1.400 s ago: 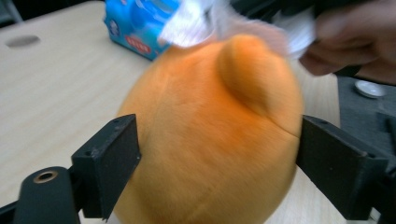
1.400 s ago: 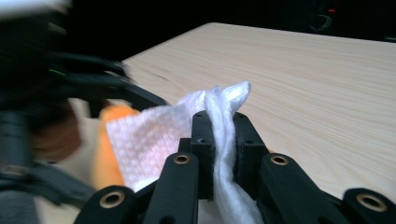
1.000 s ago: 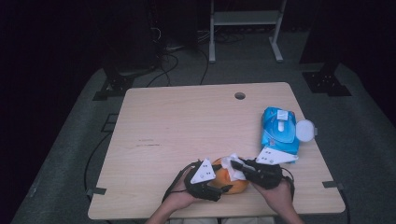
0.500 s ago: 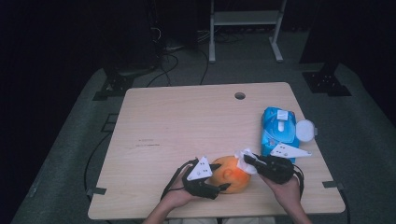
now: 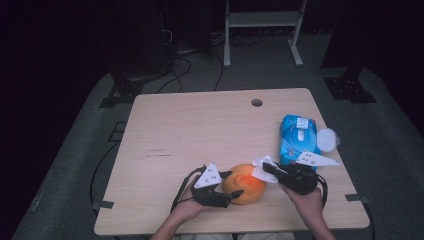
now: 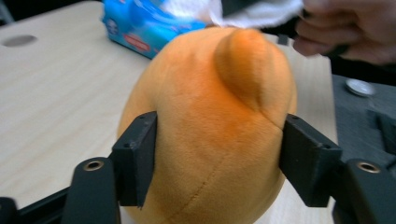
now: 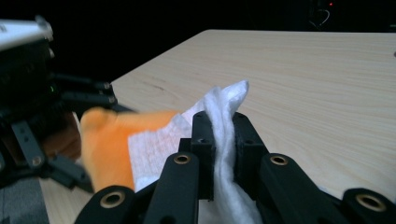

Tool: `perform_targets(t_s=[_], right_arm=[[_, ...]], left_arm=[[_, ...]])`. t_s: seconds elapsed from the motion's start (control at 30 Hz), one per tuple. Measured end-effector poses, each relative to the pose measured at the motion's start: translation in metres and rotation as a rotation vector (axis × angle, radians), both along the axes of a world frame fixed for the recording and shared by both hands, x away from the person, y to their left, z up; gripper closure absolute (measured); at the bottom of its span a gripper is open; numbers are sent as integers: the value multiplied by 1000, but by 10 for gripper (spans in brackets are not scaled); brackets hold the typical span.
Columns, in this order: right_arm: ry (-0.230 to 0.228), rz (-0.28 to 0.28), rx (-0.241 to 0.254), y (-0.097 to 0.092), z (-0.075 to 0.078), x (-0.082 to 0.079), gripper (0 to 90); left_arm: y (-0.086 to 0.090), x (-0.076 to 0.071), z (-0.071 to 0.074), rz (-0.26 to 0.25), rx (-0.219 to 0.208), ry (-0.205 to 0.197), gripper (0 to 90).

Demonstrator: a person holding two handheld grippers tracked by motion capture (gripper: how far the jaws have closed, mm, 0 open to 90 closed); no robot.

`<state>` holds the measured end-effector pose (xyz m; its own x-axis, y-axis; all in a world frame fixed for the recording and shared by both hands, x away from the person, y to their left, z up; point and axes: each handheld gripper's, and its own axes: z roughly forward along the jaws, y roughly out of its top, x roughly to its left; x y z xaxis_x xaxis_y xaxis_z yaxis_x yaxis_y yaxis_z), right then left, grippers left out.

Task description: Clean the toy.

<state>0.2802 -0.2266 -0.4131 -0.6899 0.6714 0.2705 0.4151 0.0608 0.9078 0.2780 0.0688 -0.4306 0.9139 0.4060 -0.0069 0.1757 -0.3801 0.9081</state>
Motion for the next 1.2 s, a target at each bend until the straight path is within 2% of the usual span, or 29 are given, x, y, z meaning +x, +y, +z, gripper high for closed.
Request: perform_targets(t_s=[0.07, 0.13, 0.17, 0.2, 0.27, 0.33, 0.4, 0.43, 0.5, 0.53, 0.6, 0.63, 0.7, 0.73, 0.77, 0.8, 0.87, 0.93, 0.97, 1.0, 1.03, 1.07, 1.1, 1.13, 1.17, 1.2], right_arm=[[20, -5, -16, 2, -7, 1, 807], [85, -13, -23, 1, -21, 7, 805], [111, -14, -10, 1, -26, 9, 806], [116, -9, 9, 3, -27, 9, 806], [76, 19, 22, 11, -17, 3, 806], [24, 73, 59, 19, -5, -5, 806], [-8, 105, 51, 27, 1, -11, 804], [-6, 103, 44, 27, 0, -11, 804], [24, 83, 43, 23, -9, -5, 799], [43, 69, 47, 20, -14, -3, 799], [58, 53, 57, 18, -17, -1, 799], [45, 55, 50, 19, -12, -3, 800], [15, 68, 56, 22, -5, -8, 801], [-4, 81, 65, 25, 0, -11, 801], [-4, 81, 65, 25, 0, -11, 801], [-50, 123, 75, 32, 10, -19, 801], [-79, 155, 56, 40, 14, -25, 801], [-106, 147, -19, 48, 15, -27, 802], [-106, 147, -19, 48, 15, -27, 802], [-102, 131, -37, 47, 12, -25, 805], [-96, 95, -37, 40, 7, -21, 808], [-87, 87, -35, 37, 5, -19, 807], [-77, 81, -28, 34, 4, -17, 807], [-77, 76, -40, 33, 4, -17, 806], [-76, 81, -49, 34, 4, -18, 805], [-71, 86, -43, 35, 4, -18, 805]], left_arm=[[1, -1, 5, 11, -8, -26, 360], [4, -2, 8, 16, -19, -23, 370], [5, -2, 9, 21, -20, -19, 371], [6, -1, 9, 26, -20, -12, 371], [6, 0, 7, 36, -17, -4, 376], [3, 0, 7, 38, -17, -2, 376], [0, -1, 6, 37, -10, -9, 357], [-1, -1, 6, 36, -10, -10, 326], [2, 1, 5, 18, -25, 20, 229], [2, 3, 3, 26, -19, 26, 187], [2, 6, 1, 36, -10, 33, 165], [2, 7, -1, 33, -9, 46, 156], [1, 7, -2, 31, -8, 40, 230], [-1, 5, -2, 26, 3, 20, 263], [-1, 5, -2, 26, 3, 20, 296], [-5, 1, -2, 26, 17, -8, 321], [-9, -1, -1, 26, 23, -28, 344], [-8, -2, 1, 23, 26, -36, 364], [-8, -2, 1, 23, 26, -36, 370], [-4, -1, 1, 29, 6, -20, 370], [-3, 0, 1, 27, -1, -14, 375], [-2, 1, 1, 24, -5, -12, 373], [-3, 2, 1, 17, -15, 0, 358], [-3, 3, 1, 16, -20, 5, 303], [-5, 6, 0, 18, -24, 26, 206], [-6, 7, -3, 27, -25, 42, 161]])
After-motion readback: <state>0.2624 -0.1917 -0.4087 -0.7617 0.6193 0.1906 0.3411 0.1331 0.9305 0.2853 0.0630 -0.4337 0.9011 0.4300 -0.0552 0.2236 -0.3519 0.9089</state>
